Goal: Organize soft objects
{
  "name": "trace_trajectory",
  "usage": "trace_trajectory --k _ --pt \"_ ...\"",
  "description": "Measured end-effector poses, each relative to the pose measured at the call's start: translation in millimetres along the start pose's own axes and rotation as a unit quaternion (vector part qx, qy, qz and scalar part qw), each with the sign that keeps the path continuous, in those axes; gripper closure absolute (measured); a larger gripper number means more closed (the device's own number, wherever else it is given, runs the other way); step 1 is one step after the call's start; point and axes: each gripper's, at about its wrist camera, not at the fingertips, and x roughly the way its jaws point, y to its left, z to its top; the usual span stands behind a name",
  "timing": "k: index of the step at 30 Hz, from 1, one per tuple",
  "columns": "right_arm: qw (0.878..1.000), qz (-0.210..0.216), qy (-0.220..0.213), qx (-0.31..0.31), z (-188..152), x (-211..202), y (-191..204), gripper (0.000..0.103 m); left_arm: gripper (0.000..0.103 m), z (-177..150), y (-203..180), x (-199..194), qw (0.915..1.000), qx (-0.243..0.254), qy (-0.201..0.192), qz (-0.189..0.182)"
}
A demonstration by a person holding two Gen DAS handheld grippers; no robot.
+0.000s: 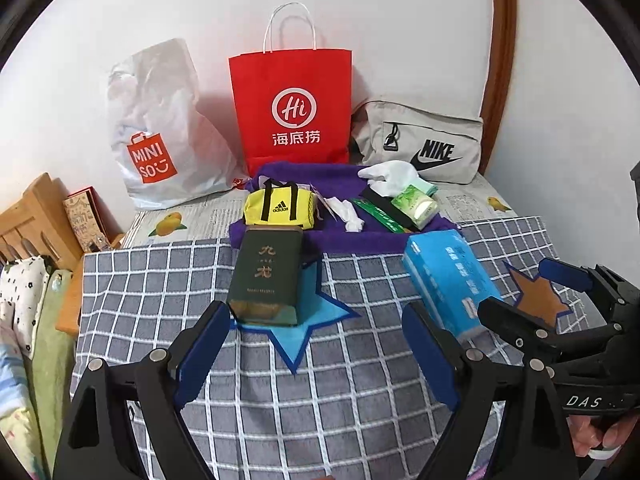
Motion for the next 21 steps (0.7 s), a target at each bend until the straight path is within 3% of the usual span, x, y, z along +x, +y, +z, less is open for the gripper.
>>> trace_trajectory --k 8,21 --pt "1.0 -0.008 -0.01 -0.001 -24.1 -28.1 3.6 0.002 0.016 -22.7 -7.0 -27.5 0.9998 -0.008 -0.019 0.008" --pt "1.0 -0.016 -0.017 0.002 -35.9 -41.0 11.7 0.002 0.016 -33.3 -1.5 -36.1 0.9996 -0.02 -0.022 0.005"
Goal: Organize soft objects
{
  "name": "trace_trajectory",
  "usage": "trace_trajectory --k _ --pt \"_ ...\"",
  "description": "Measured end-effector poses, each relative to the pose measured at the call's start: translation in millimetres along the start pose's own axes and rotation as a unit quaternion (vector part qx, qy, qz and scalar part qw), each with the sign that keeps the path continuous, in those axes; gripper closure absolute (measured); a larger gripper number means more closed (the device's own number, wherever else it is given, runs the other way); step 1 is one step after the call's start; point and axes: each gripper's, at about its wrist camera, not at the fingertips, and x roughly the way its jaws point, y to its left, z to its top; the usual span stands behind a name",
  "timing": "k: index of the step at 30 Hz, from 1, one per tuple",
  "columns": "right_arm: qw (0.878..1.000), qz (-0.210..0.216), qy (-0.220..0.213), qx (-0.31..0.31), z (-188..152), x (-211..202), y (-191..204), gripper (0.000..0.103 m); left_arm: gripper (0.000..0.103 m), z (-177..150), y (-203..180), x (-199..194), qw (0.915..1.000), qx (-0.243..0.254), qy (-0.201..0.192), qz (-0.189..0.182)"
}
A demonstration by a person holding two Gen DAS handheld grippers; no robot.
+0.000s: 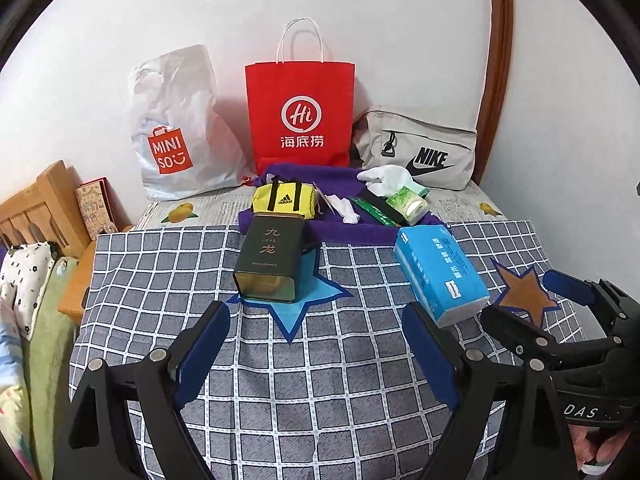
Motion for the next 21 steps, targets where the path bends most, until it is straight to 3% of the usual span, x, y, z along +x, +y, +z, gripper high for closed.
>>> trace_trajectory --k 21 --pt "1.0 0.001 0.002 -0.003 -0.5 2.0 10.4 0.002 0.016 -3.0 9.1 1.0 0.9999 -0.012 0.004 0.002"
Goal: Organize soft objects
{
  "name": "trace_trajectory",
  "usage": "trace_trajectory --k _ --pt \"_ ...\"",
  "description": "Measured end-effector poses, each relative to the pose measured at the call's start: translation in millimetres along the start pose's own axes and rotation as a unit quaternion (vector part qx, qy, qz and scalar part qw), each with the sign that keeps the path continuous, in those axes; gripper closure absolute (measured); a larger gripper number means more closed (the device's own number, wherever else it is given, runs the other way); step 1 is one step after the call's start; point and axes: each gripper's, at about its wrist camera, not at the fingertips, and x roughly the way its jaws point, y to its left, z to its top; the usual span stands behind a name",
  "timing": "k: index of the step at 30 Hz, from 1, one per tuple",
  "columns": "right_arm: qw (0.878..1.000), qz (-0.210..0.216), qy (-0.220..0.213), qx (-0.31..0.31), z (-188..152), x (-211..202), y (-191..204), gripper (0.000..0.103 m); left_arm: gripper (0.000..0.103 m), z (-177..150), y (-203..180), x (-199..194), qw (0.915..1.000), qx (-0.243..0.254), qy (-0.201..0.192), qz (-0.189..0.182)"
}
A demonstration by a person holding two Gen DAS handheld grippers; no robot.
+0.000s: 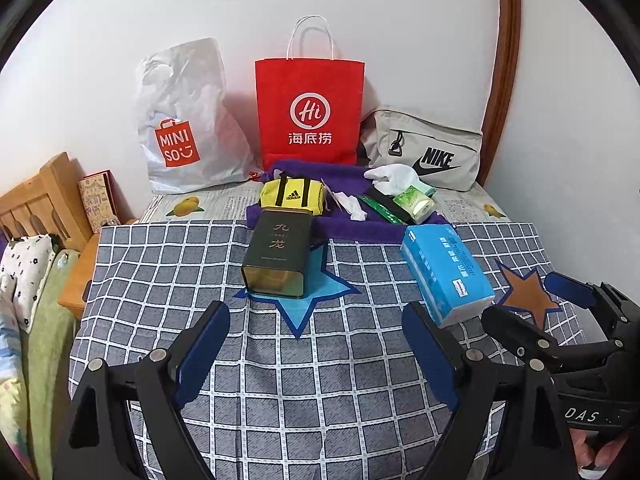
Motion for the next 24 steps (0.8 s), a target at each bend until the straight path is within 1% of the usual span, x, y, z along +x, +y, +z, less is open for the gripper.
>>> trace_trajectory --k 24 --pt "1.0 0.0 -0.001 0.004 0.2 -1.1 -3.5 0.002 0.016 1.0 -0.3 -0.4 1.0 0.001 0.0 -0.001"
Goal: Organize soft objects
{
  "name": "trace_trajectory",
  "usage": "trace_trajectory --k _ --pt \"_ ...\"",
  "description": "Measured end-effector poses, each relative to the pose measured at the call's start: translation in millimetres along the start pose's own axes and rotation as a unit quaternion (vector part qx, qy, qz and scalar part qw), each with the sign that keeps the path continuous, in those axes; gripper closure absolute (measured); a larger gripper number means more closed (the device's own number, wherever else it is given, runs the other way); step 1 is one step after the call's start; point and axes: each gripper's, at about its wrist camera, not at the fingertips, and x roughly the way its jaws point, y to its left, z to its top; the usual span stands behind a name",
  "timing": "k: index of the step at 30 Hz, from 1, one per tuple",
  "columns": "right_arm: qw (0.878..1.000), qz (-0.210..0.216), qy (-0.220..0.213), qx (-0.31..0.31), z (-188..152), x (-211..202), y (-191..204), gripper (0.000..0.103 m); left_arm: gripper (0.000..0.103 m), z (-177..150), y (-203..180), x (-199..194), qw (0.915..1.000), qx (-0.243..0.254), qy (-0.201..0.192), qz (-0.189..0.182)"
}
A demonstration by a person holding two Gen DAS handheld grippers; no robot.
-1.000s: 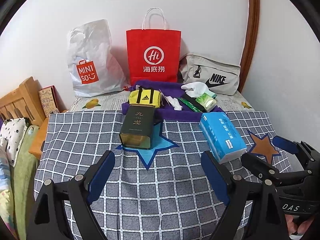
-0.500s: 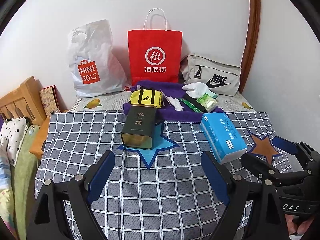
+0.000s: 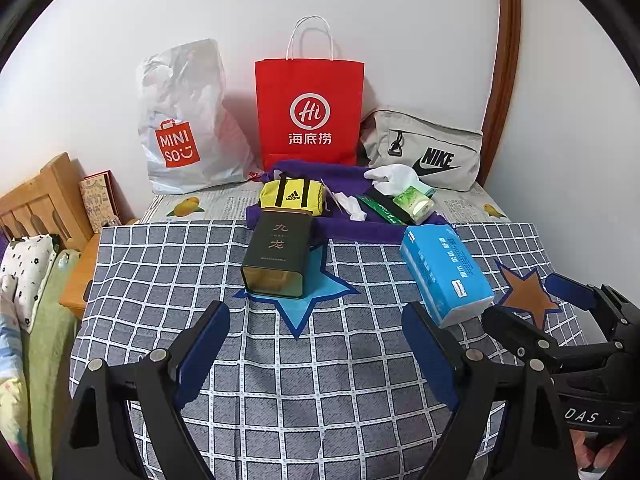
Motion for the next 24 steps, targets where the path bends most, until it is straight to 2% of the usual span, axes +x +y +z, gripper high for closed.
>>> trace_trajectory --k 24 --pt "1.0 0.001 0.002 0.003 -0.3 -0.4 0.4 0.002 0.016 0.1 -0.3 -0.3 1.0 0.002 0.0 0.0"
